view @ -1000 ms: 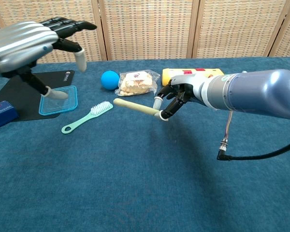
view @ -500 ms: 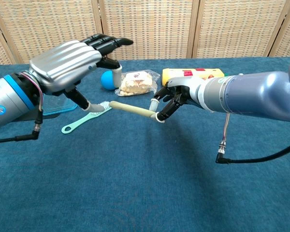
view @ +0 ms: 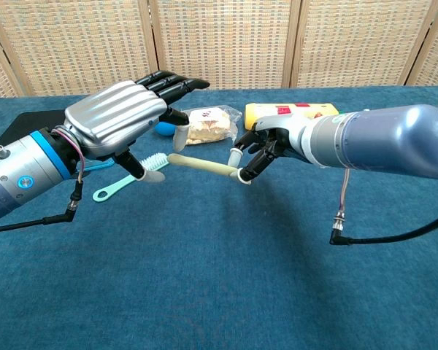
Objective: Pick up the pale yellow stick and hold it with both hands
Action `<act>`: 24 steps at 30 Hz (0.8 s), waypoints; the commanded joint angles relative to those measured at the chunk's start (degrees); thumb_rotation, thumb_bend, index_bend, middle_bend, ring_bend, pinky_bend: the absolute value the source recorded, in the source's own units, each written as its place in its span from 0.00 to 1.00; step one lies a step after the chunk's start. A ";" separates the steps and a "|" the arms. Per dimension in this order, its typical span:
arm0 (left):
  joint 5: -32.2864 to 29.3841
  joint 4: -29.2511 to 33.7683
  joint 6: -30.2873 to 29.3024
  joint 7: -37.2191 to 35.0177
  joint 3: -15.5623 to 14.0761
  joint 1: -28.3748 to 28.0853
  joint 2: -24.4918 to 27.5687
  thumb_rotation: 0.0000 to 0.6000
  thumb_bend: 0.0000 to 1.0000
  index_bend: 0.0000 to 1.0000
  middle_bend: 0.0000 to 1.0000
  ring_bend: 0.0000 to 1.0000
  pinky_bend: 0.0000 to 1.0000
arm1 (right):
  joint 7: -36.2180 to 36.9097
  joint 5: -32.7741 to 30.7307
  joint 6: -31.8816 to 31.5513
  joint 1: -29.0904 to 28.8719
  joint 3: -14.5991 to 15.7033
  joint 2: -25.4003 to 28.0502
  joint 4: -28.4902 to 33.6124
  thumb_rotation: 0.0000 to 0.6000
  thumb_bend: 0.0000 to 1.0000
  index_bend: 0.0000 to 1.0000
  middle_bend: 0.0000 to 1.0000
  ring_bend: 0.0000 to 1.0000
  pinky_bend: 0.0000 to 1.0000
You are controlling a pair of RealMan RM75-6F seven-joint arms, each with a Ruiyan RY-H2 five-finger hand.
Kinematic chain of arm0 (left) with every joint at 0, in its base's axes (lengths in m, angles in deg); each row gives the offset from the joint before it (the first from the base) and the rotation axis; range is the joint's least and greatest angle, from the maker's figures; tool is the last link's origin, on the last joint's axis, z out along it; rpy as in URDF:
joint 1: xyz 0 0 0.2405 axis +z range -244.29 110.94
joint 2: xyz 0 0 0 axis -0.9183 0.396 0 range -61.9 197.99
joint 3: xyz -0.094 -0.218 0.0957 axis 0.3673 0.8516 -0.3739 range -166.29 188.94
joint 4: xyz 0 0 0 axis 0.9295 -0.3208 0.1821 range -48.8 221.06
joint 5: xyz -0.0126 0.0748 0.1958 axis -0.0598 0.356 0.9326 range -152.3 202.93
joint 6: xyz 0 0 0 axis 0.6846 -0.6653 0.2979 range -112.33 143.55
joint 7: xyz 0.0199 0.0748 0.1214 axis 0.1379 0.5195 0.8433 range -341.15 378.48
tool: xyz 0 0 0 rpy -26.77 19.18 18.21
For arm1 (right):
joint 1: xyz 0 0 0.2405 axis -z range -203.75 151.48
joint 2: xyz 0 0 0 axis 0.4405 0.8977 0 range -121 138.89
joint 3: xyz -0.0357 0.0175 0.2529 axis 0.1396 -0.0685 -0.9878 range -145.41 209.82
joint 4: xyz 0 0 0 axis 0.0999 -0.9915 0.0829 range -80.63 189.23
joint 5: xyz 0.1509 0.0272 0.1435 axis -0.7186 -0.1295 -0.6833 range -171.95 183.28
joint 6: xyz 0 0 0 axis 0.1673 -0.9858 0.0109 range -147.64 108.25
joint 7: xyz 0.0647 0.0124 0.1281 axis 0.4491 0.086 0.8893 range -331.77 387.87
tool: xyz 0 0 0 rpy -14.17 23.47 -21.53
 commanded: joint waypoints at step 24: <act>-2.89 -6.13 -2.03 0.10 -0.25 -2.52 -6.61 1.00 0.21 0.58 0.00 0.00 0.00 | 4.27 2.06 2.73 0.40 0.82 1.33 -0.25 1.00 0.67 0.72 0.08 0.00 0.00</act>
